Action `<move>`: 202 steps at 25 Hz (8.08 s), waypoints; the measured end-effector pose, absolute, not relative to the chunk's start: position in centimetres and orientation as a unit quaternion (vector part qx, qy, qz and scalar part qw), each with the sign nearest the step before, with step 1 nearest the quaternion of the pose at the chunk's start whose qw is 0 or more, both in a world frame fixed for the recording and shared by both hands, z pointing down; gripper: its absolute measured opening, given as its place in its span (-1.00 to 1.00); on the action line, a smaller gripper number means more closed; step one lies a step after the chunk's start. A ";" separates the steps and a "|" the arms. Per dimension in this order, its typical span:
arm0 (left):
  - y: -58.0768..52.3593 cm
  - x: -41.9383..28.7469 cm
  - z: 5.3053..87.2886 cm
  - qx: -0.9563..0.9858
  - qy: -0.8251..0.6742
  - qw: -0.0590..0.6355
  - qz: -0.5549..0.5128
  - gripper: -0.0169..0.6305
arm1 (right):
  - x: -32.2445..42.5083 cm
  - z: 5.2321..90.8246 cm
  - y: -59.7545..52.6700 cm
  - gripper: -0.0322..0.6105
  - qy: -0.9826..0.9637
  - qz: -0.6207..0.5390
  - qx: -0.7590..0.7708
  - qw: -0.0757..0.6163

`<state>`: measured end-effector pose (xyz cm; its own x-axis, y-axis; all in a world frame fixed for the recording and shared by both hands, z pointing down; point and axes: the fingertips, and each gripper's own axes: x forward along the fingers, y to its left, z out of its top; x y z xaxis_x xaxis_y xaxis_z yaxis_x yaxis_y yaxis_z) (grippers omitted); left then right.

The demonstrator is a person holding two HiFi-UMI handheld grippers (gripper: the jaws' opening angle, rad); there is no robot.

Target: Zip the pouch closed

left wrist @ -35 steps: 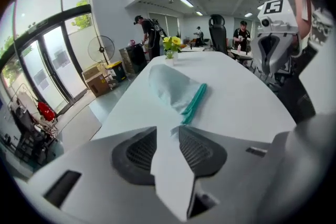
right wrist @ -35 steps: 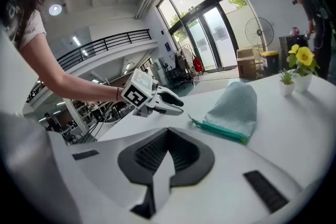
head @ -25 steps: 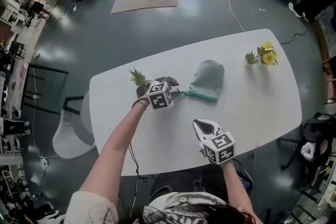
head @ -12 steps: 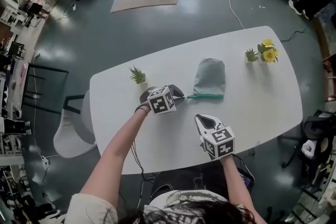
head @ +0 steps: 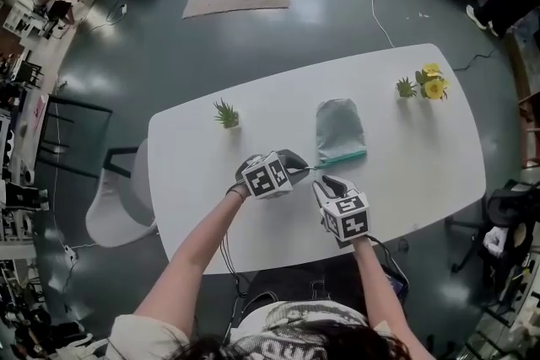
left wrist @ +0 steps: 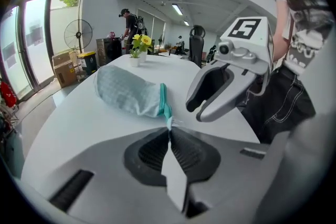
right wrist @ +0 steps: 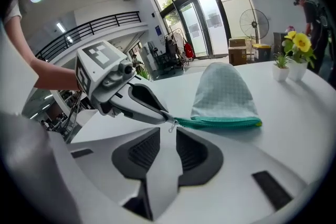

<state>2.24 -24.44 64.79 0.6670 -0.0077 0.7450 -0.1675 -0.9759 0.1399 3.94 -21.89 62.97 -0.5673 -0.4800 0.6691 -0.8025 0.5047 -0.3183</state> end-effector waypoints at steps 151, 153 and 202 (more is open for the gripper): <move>-1.2 -0.7 52.0 0.838 -0.481 0.227 0.122 -0.71 | 6.5 52.6 -5.2 -0.67 -0.924 0.210 0.260 0.185; 0.6 -1.3 51.4 0.838 -0.484 0.223 0.119 -0.73 | 5.5 52.2 -3.4 -0.67 -0.927 0.202 0.255 0.186; 5.6 1.2 47.4 0.870 -0.453 0.160 0.110 -0.88 | 3.6 48.7 3.5 -0.91 -0.950 0.132 0.224 0.175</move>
